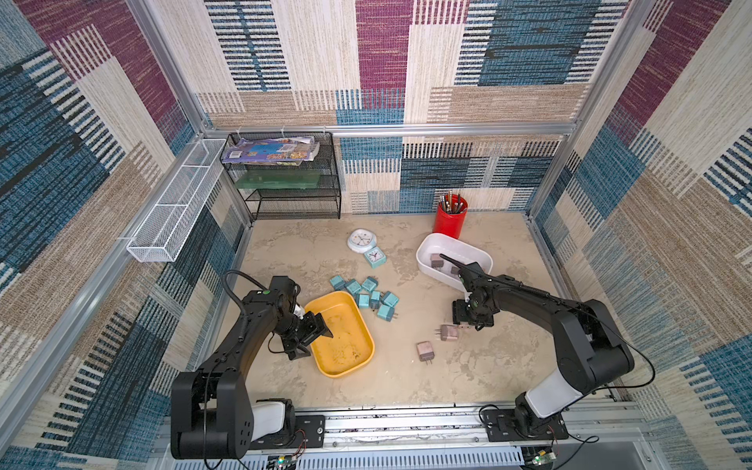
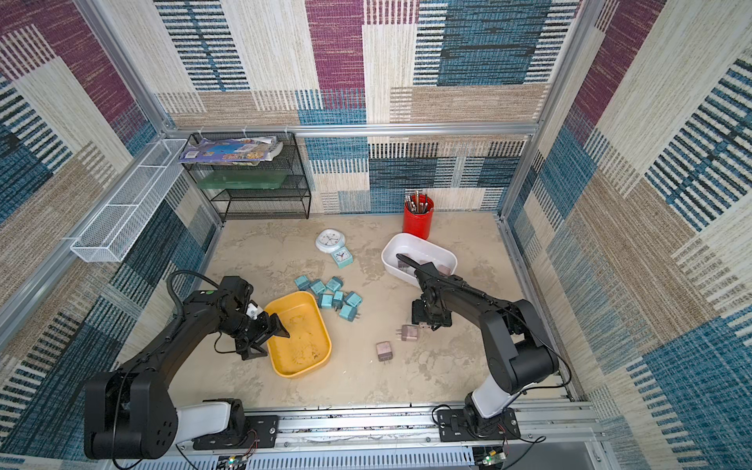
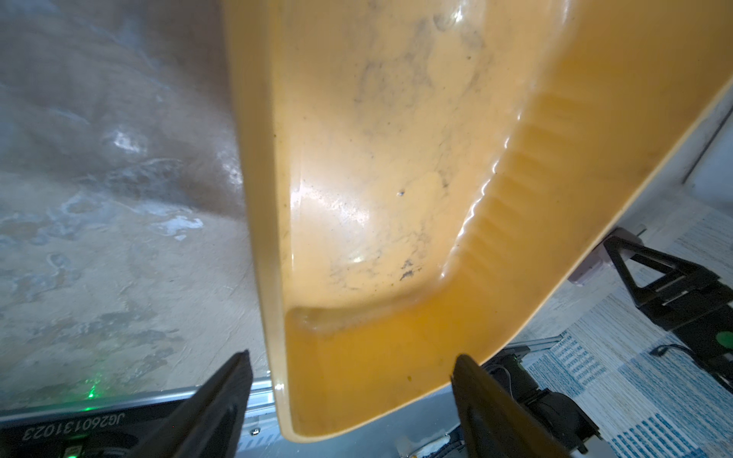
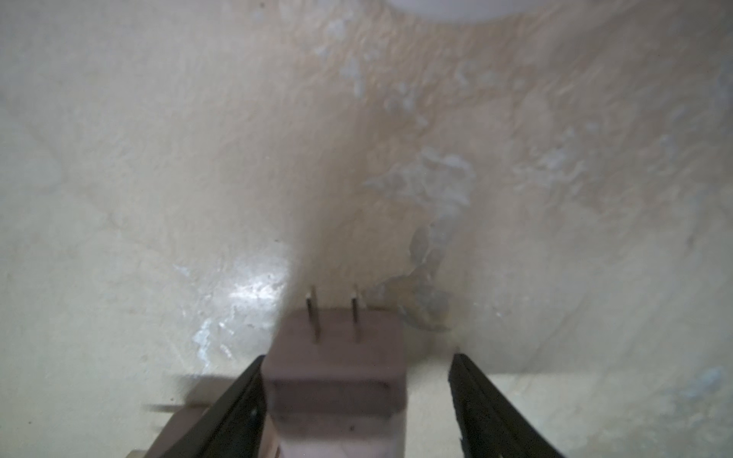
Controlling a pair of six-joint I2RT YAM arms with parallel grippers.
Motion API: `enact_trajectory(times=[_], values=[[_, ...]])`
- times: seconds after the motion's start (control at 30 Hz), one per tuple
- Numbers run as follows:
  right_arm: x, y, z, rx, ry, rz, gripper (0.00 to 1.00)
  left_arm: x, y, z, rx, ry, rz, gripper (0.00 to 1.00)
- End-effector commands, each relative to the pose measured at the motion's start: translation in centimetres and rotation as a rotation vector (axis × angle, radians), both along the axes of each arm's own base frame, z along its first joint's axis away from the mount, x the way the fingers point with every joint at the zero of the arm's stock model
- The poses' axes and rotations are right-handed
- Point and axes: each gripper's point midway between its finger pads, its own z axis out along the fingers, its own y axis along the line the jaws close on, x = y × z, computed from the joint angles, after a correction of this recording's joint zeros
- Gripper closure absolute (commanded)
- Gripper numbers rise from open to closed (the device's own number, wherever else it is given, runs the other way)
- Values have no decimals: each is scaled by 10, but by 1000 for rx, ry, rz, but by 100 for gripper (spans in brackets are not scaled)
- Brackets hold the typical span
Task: Place the plugs by color into the storage box
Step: Pick up the plug from the center of the board, then place the plug in the storage box.
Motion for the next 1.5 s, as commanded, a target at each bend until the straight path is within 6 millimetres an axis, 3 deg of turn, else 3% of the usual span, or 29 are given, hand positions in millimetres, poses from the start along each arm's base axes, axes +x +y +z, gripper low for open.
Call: enact_trajectory(times=[0.0,0.13,0.3,0.4,0.47,0.6,0.77,0.87,0.97,1.2,1.47], values=[[5,-2,0,-12,-12,-2,31,-2,-1,1,-6,9,3,18],[4,2,-4,-6,-1,7,44,-2,-1,1,-5,10,2,18],[0,9,-8,6,15,20,43,0,-1,2,-4,5,3,18],[-4,12,-10,3,31,25,48,1,-1,2,-4,5,5,18],[-2,15,-1,12,17,16,51,2,-1,3,-5,1,5,18],[11,19,40,55,-60,-7,54,2,0,3,-3,1,11,18],[41,15,87,80,-133,-26,55,4,0,3,-2,1,14,18],[75,2,107,106,-181,-64,55,5,0,3,2,0,16,17],[114,-8,114,121,-212,-81,56,6,1,2,4,3,20,18],[179,3,97,107,-209,-31,56,5,2,3,11,4,37,18],[209,32,59,134,-164,-32,55,4,3,1,20,18,45,18]])
